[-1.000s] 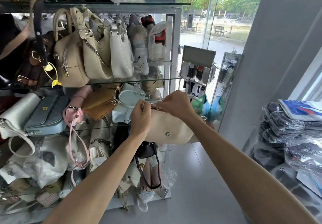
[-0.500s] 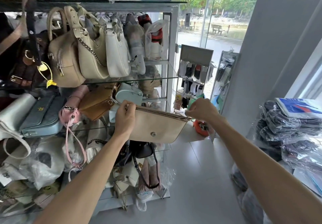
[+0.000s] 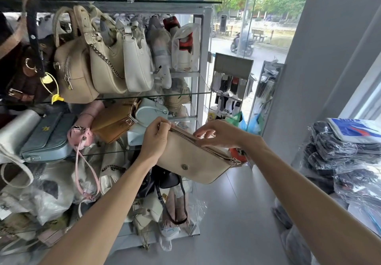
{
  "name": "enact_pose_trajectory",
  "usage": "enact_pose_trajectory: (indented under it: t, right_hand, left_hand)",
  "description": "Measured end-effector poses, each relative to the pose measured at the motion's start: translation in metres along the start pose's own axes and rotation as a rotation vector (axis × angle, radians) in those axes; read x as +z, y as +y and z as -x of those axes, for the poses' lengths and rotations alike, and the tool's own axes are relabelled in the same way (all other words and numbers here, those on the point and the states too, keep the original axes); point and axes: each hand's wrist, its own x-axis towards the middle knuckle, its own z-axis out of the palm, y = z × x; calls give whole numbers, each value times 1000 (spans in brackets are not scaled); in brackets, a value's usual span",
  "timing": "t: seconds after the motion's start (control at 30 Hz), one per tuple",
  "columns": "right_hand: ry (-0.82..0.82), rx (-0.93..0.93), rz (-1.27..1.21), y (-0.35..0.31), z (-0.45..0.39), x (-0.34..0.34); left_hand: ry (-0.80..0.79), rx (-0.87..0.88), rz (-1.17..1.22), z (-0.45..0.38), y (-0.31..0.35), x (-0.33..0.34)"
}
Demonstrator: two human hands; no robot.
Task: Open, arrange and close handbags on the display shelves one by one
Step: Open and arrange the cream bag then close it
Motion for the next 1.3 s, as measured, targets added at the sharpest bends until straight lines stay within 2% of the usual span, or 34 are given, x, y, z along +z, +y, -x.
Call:
enact_pose_trajectory:
  t: [0.13, 0.27, 0.4, 0.63, 0.8, 0.9, 1.13, 1.23, 1.3]
  right_hand:
    - [-17, -33, 78, -6, 0, 8]
    - [141, -90, 241, -9, -7, 17]
    - [211, -109, 240, -7, -13, 17]
    - [217, -58, 249, 10, -13, 10]
    - [230, -12, 230, 16, -4, 6]
    - [205, -12, 240, 12, -2, 11]
    - [265, -42, 263, -3, -1, 14]
    - [357, -86, 221, -6, 2, 16]
    - [454, -127, 191, -9, 4, 18]
  left_hand:
    - [-7, 0, -1, 0, 0, 2]
    - [1, -66, 37, 2, -1, 3]
    - [-45, -161, 113, 0, 5, -1]
    - [-442, -189, -122, 1, 14, -10]
    - [-582, -195, -239, 7, 9, -10]
    - [-506, -209, -261, 3, 11, -2]
    - [-142, -16, -498, -4, 3, 19]
    - [-10, 54, -440, 2, -1, 25]
    - [66, 42, -362, 5, -4, 28]
